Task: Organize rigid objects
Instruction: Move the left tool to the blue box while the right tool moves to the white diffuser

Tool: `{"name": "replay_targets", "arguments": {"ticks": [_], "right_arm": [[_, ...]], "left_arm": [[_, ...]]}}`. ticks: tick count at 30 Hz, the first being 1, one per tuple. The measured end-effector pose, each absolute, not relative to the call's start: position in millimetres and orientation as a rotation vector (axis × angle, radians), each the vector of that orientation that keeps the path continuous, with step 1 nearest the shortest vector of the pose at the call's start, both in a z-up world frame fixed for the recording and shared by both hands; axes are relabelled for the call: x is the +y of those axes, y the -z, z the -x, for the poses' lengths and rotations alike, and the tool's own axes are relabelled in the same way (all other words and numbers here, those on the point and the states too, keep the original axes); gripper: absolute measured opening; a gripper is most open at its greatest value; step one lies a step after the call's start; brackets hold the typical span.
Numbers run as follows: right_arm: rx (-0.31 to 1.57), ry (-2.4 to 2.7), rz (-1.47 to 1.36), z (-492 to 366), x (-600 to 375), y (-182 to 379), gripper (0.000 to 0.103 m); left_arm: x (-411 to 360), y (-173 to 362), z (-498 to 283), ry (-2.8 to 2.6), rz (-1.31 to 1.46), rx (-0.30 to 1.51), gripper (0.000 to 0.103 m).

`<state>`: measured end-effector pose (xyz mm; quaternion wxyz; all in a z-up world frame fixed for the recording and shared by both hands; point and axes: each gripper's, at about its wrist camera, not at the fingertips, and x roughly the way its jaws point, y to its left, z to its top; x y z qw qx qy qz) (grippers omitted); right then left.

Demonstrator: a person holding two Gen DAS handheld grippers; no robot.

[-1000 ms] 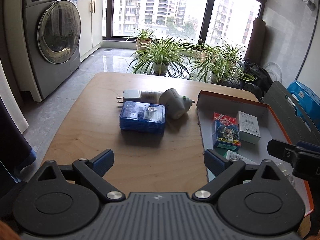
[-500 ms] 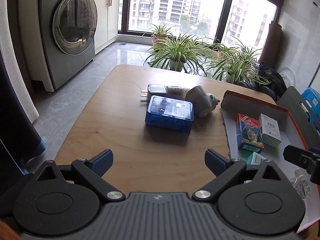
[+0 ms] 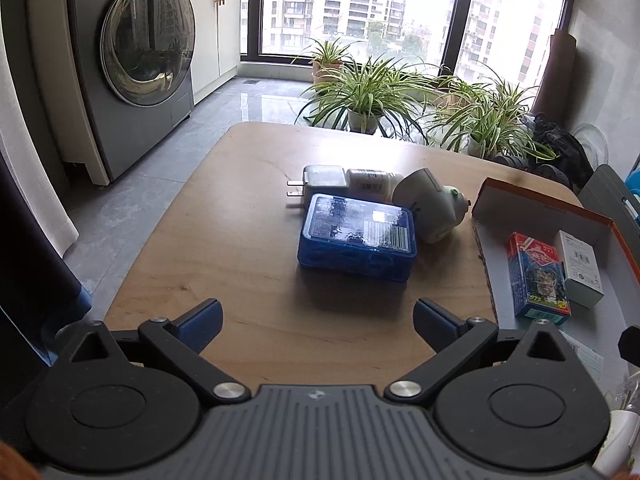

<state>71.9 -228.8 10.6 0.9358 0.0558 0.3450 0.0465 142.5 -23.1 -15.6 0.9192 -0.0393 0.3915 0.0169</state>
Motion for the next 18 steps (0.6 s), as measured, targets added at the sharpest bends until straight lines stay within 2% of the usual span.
{"name": "replay_targets", "arguments": {"ticks": [18], "right_arm": [[0.725,-0.129,-0.096,-109,-228,5,0.090]], "left_arm": [[-41,48,-211,-0.013,-0.010,0.812,0.103]]}}
